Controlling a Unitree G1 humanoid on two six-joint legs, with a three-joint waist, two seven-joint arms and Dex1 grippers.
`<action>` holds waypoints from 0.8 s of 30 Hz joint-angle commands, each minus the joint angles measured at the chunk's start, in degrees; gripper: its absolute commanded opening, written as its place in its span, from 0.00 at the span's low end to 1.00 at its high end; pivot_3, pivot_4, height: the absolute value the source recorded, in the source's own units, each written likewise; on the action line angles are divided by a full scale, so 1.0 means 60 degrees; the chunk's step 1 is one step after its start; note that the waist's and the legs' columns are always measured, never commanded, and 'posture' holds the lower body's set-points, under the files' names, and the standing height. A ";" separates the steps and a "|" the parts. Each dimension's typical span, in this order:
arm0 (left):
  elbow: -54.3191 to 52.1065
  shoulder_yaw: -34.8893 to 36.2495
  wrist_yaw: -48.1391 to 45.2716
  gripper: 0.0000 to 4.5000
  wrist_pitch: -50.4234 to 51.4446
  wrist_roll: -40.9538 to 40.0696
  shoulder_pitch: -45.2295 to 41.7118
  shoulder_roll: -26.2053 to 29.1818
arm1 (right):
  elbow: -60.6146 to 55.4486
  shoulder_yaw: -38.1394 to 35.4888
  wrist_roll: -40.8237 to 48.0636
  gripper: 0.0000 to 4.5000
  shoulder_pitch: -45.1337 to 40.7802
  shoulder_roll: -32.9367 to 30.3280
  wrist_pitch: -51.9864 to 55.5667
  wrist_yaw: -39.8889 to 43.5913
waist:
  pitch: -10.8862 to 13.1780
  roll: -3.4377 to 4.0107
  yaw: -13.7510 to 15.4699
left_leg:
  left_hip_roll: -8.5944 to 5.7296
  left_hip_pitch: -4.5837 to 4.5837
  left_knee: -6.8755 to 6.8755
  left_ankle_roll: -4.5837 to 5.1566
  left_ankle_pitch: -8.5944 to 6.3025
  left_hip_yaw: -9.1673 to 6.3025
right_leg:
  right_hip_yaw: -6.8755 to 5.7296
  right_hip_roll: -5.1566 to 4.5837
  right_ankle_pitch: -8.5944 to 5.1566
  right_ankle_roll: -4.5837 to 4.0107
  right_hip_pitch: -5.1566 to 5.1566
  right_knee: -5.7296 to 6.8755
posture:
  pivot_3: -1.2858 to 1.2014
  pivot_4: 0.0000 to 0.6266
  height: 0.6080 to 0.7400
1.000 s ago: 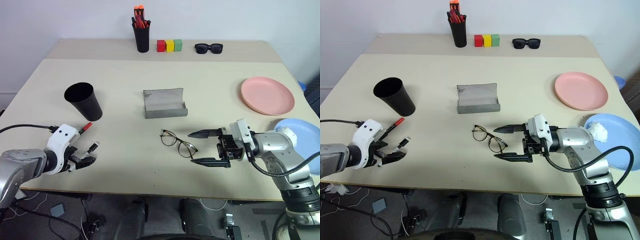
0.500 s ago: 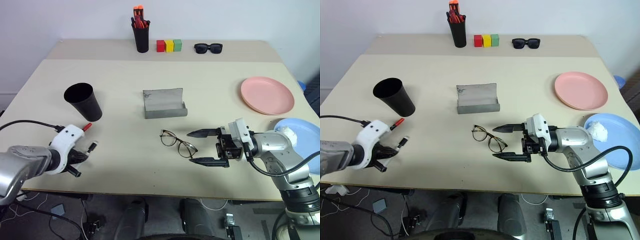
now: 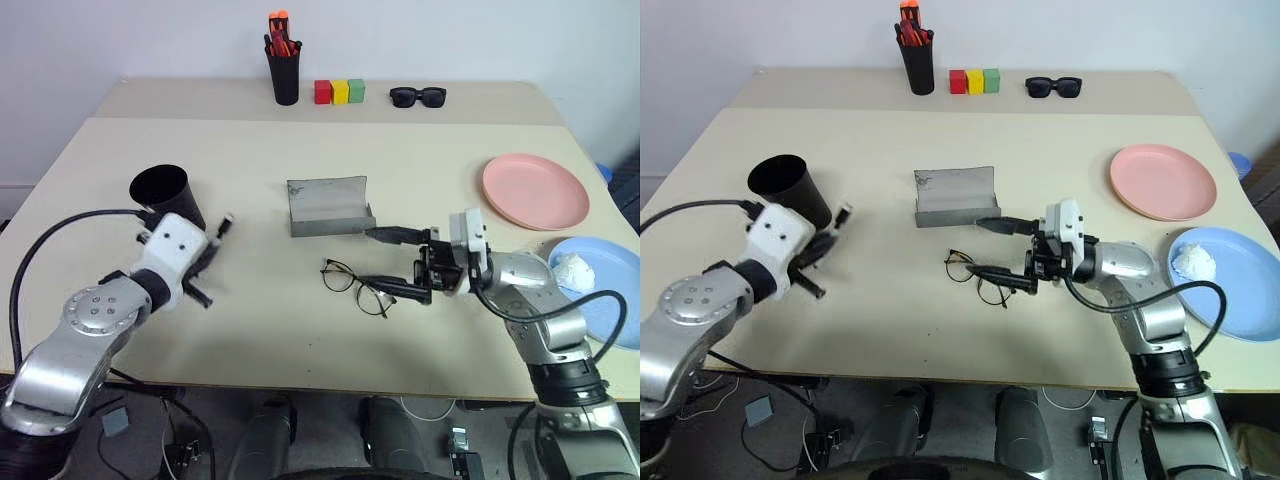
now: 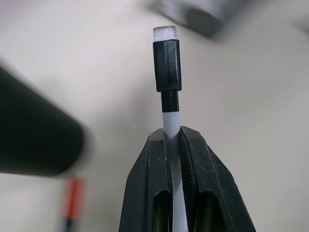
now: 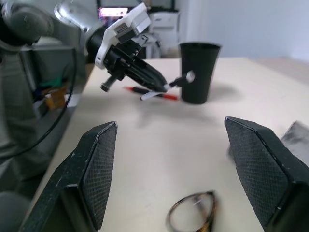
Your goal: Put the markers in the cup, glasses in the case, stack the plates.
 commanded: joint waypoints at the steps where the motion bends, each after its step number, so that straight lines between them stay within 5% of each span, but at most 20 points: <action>1: 0.0559 0.0614 0.0888 0.01 -0.2148 0.1063 -0.0413 -0.0598 | 0.0366 0.0092 -0.0207 0.81 -0.0311 0.0334 -0.0471 -0.0040 | -0.0001 -0.0001 0.0001 | -0.0001 0.0000 -0.0002 -0.0001 0.0001 0.0001 | 0.0001 0.0000 0.0009 0.0016 0.0000 0.0000 | 0.52 0.24 1.00; 4: 0.1077 0.0525 0.1080 0.01 -0.3796 0.1756 -0.0492 -0.0940 | 0.0647 0.0183 -0.0377 0.81 -0.0444 0.0573 -0.0736 -0.0043 | -0.0002 0.0001 -0.0009 | -0.0002 0.0000 -0.0005 -0.0004 0.0003 0.0000 | 0.0002 -0.0001 0.0012 0.0021 -0.0002 -0.0001 | 0.52 0.24 1.00; 10: 0.1425 0.0300 0.1183 0.01 -0.4453 0.1973 -0.1083 -0.1773 | 0.1116 0.0280 -0.0560 0.81 -0.0669 0.0713 -0.1090 0.0164 | -0.0002 0.0001 -0.0007 | -0.0002 0.0000 0.0001 -0.0011 0.0007 0.0000 | 0.0001 0.0001 0.0023 0.0029 -0.0002 0.0003 | 0.52 0.24 1.00; 24: 0.1979 0.1281 0.2346 0.01 -0.3949 0.2136 -0.2326 -0.2854 | 0.1446 0.0336 -0.0642 0.81 -0.0869 0.1060 -0.1180 0.0184 | -0.0002 0.0000 -0.0040 | -0.0003 0.0002 0.0007 -0.0014 0.0010 -0.0004 | 0.0001 0.0004 0.0034 0.0047 -0.0003 0.0014 | 0.52 0.24 1.00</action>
